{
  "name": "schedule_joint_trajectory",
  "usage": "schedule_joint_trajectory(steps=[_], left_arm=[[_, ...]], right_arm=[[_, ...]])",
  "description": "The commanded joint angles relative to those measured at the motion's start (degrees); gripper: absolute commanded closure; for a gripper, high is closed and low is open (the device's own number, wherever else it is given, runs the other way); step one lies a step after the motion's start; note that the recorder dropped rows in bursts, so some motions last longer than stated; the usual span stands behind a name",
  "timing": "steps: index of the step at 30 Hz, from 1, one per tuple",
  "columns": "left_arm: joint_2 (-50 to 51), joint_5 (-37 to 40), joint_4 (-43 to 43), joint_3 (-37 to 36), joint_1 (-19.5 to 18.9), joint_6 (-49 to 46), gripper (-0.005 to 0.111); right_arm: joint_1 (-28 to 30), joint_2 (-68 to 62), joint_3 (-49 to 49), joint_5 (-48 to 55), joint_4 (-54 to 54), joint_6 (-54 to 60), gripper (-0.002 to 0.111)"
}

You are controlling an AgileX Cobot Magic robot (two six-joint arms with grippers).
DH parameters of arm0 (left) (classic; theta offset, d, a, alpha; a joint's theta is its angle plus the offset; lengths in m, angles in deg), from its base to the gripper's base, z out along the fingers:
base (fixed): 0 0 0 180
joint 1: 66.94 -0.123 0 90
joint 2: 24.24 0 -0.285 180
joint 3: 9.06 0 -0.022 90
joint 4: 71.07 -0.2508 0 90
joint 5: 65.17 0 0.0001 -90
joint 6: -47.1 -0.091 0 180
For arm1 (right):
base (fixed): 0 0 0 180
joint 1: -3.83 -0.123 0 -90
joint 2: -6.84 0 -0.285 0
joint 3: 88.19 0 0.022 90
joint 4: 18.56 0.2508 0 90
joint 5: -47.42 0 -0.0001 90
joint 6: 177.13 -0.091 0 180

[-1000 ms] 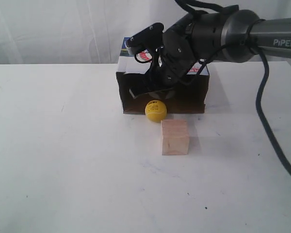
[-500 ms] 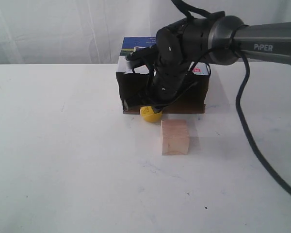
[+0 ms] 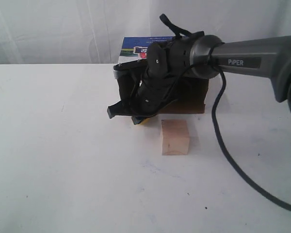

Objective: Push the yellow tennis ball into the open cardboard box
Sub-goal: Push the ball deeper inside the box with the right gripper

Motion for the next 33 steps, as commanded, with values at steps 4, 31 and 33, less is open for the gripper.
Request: schedule_joint_trajectory(steps=[4, 31, 33], left_arm=[[-0.3, 0.6, -0.1, -0.2, 0.3, -0.1, 0.107], [-0.3, 0.6, -0.1, -0.2, 0.3, -0.1, 0.107], [-0.3, 0.6, -0.1, -0.2, 0.3, -0.1, 0.107]], right_arm=[[0.1, -4.0, 3.4, -1.6, 3.0, 1.0, 0.108], [2.2, -4.0, 15.4, 2.7, -9.0, 0.0, 0.108], [2.2, -4.0, 15.4, 5.6, -10.3, 0.0, 0.108]])
